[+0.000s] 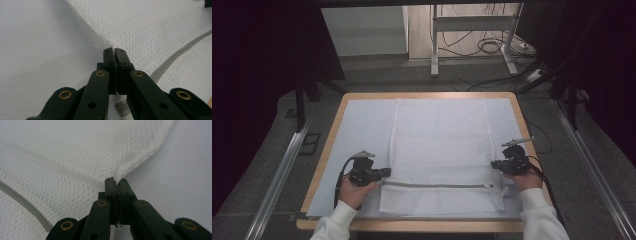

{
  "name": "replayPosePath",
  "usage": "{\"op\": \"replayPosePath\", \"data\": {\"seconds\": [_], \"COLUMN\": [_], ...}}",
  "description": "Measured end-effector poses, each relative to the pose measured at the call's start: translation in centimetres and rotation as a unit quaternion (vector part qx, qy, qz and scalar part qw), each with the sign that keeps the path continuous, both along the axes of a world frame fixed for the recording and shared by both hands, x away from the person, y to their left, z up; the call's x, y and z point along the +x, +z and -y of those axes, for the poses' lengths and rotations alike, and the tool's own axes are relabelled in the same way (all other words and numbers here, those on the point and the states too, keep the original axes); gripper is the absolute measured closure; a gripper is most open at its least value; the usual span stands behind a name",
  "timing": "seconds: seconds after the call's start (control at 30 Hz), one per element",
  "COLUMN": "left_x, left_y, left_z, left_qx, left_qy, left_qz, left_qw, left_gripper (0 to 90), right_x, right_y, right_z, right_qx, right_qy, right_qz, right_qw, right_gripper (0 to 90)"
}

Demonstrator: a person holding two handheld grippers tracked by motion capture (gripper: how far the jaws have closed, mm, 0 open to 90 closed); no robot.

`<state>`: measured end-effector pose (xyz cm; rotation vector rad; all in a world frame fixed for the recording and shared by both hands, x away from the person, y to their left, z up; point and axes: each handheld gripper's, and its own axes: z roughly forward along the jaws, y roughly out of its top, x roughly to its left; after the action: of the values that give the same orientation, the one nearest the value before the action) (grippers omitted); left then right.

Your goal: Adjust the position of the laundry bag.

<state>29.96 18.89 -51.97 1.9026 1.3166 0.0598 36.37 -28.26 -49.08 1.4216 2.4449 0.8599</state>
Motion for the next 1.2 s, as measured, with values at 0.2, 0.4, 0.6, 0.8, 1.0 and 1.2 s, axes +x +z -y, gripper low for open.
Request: {"op": "replayPosePath", "data": {"seconds": [0.2,0.4,0.6,0.8,1.0,1.2], "left_x": [-0.2,-0.2,-0.3,-0.4,-0.5,-0.6], "left_y": [0.0,-0.1,-0.2,-0.2,-0.3,-0.4], "left_z": [-0.3,-0.6,-1.4,-2.1,-2.8,-3.2], "left_qx": [0.001,0.003,0.0,-0.001,-0.001,0.004], "left_qy": [0.0,0.003,0.009,0.017,0.023,0.028], "left_qz": [-0.001,-0.002,-0.004,-0.004,-0.005,-0.005], "left_qw": [1.0,1.0,0.9999,0.9998,0.9997,0.9996], "left_gripper": [89.3,89.4,89.3,89.3,89.3,89.3], "right_x": [-0.1,0.0,-0.1,0.0,0.0,-0.1], "right_y": [-0.1,-0.2,-0.3,-0.4,-0.6,-0.5], "right_z": [-0.3,-0.7,-1.4,-2.2,-2.8,-3.5], "right_qx": [0.003,-0.004,-0.002,-0.009,-0.001,-0.003], "right_qy": [0.001,0.005,0.014,0.02,0.025,0.03], "right_qz": [0.001,0.003,0.005,0.009,0.011,0.019], "right_qw": [1.0,1.0,0.9999,0.9997,0.9996,0.9994], "right_gripper": [87.0,87.0,87.0,87.0,87.0,87.0]}}
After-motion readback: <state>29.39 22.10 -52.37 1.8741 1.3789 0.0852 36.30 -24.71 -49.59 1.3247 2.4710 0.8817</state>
